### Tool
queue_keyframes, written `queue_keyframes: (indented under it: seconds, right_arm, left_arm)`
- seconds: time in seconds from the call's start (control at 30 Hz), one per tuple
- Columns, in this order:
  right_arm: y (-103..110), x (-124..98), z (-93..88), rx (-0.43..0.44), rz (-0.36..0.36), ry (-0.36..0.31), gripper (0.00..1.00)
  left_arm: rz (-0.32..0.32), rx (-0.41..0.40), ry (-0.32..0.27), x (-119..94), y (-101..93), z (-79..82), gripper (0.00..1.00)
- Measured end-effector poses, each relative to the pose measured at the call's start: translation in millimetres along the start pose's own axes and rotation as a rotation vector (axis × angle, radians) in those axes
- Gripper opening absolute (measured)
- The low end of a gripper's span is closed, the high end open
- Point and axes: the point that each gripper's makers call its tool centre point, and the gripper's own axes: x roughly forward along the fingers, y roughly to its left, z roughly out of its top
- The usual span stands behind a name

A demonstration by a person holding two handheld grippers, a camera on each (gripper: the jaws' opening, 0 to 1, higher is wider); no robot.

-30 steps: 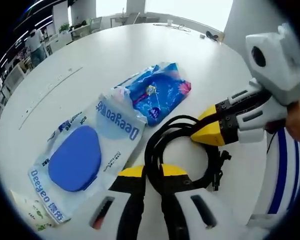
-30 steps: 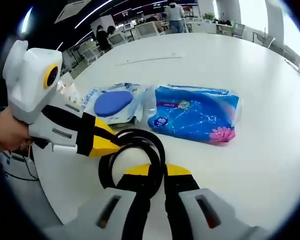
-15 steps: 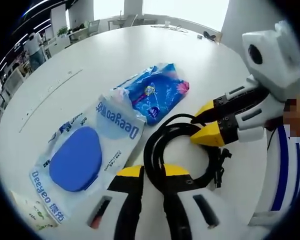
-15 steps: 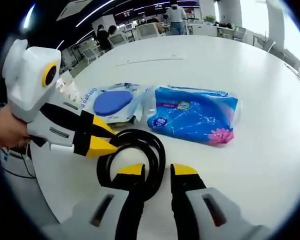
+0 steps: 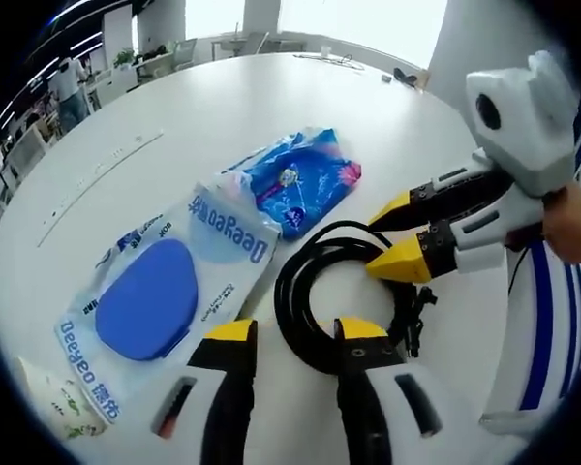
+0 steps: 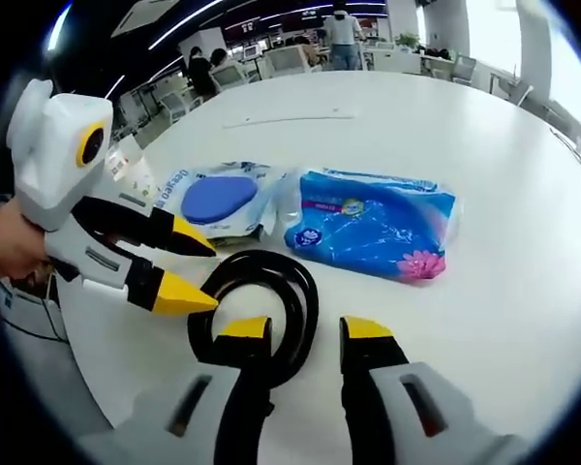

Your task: Arrange the tabletop items into an orderly group along one side of the table until the central work area is clear of visible clutter.

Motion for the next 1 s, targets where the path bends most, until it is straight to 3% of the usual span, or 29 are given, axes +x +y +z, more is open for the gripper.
queue_keyframes:
  seconds: [0.63, 1.0]
  right_arm:
    - [0.7, -19.7, 12.8, -0.057, -0.02, -0.023, 0.47]
    - [-1.0, -35.2, 24.0, -0.102, -0.026, -0.038, 0.54]
  left_arm:
    - [-0.041, -0.027, -0.06, -25.1, -4.8, 6.7, 0.53]
    - [-0.047, -0.047, -0.097, -42.1, -1.1, 14.2, 0.62]
